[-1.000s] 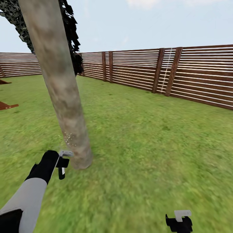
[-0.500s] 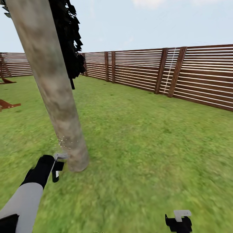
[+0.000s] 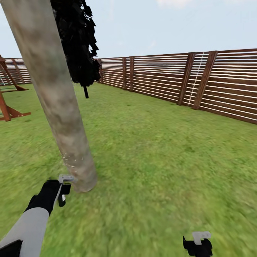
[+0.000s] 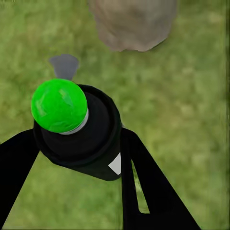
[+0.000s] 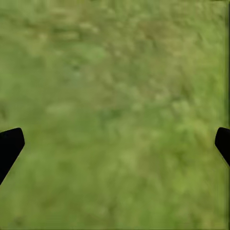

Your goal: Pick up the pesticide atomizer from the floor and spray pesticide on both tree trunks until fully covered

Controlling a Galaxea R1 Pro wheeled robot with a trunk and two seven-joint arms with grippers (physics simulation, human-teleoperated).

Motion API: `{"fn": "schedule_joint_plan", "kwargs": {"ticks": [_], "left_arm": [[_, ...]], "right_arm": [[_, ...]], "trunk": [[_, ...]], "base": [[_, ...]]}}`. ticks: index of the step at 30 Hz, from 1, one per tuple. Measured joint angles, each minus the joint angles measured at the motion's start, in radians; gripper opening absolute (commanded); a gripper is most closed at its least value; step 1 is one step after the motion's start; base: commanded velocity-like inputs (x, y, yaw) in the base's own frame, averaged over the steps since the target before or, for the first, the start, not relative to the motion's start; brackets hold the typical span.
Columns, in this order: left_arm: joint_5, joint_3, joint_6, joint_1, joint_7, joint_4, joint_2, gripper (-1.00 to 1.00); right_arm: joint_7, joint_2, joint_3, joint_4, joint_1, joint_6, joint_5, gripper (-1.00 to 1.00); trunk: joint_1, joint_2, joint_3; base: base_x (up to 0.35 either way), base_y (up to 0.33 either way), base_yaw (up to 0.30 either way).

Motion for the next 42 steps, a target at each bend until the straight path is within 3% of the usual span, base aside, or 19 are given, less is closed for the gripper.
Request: {"fn": "schedule_joint_plan", "kwargs": {"ticks": [3, 5, 8, 14, 20, 37, 42], "left_arm": [[-0.001, 0.012, -0.056, 0.011, 0.005, 0.061, -0.006, -1.0], [-0.008, 0.011, -0.057, 0.012, 0.071, 0.072, -0.01, -1.0], [-0.003, 0.011, -0.058, 0.012, 0.094, 0.097, -0.014, -1.0], [-0.005, 0.016, -0.06, 0.012, 0.097, 0.108, 0.004, -1.0], [0.002, 0.011, -0.062, 0.012, 0.089, 0.102, -0.01, -1.0], [0.002, 0.011, -0.064, 0.012, 0.086, 0.096, -0.02, -1.0], [0.003, 0.01, -0.064, 0.012, 0.086, 0.095, -0.02, -1.0]], "right_arm": [[0.0, 0.0, 0.0, -0.001, 0.0, 0.0, 0.0, 1.0], [0.0, 0.001, 0.0, 0.0, 0.0, 0.0, 0.0, 1.0], [-0.001, 0.001, 0.0, -0.001, 0.0, 0.0, 0.0, 1.0], [-0.001, 0.001, 0.0, -0.001, 0.0, 0.0, 0.0, 1.0], [-0.002, 0.001, 0.0, -0.001, 0.0, 0.001, 0.0, 1.0], [-0.002, 0.001, 0.0, 0.0, 0.0, 0.0, 0.0, 1.0], [-0.001, 0.004, 0.001, 0.0, 0.0, 0.0, 0.001, 1.0]], "trunk": [[0.0, 0.0, 0.0], [0.0, 0.0, 0.0], [0.0, 0.0, 0.0], [0.0, 0.0, 0.0], [0.0, 0.0, 0.0], [0.0, 0.0, 0.0], [0.0, 0.0, 0.0]], "base": [[0.154, -0.233, 0.039], [0.114, -0.253, 0.246], [0.136, -0.253, 0.271], [0.28, -0.091, 0.278], [0.092, -0.015, 0.114], [-0.026, -0.263, 0.003], [0.0, -0.27, 0.228]]}}
